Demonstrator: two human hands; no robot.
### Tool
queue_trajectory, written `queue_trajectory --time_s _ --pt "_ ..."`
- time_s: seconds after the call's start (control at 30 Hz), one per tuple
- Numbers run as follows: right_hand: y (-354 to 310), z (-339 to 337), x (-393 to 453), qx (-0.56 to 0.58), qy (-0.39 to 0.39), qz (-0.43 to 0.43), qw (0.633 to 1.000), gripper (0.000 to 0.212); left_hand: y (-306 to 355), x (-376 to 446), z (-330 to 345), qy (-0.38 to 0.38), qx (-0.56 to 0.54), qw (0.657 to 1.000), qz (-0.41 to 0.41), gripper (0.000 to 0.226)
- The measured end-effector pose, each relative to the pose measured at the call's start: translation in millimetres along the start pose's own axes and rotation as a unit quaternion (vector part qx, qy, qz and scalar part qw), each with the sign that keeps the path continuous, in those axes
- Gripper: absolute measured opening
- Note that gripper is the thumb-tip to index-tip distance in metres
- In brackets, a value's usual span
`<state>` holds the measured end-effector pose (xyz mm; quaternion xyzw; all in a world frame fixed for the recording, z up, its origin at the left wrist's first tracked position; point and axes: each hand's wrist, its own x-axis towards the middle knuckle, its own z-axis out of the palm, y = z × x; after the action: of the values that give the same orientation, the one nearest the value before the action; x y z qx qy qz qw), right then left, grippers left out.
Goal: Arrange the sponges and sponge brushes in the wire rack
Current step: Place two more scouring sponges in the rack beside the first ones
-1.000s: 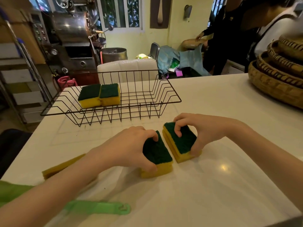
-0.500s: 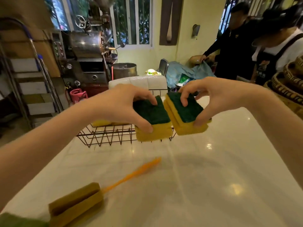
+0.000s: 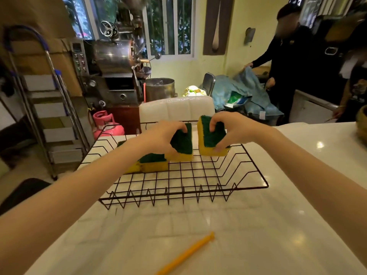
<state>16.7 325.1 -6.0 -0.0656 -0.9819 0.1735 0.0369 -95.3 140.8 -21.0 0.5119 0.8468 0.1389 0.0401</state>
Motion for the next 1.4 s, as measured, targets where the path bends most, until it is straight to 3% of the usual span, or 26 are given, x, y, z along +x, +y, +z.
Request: queue_trajectory --time_s 0.2,0.6,1.0,1.2,1.4 --pt "9 26 26 -0.035 -0.083 0.009 0.996 0.049 -8 22 18 -0.05 -0.009 0.999 0.006 0.062" --pt "4 34 35 -0.063 -0.16 0.036 0.984 0.053 -18 34 26 -0.12 0.033 0.992 -0.022 0.066" --pt "1 40 38 -0.079 -0.163 0.035 0.983 0.056 -19 35 30 -0.157 0.056 0.985 -0.032 0.063" --pt "-11 47 26 -0.209 -0.1 0.002 0.973 0.056 -15 29 42 -0.097 0.178 0.979 -0.023 0.064" --pt "-17 52 14 -0.171 -0.088 0.027 0.981 0.048 -13 18 42 -0.136 0.149 0.978 -0.057 0.066"
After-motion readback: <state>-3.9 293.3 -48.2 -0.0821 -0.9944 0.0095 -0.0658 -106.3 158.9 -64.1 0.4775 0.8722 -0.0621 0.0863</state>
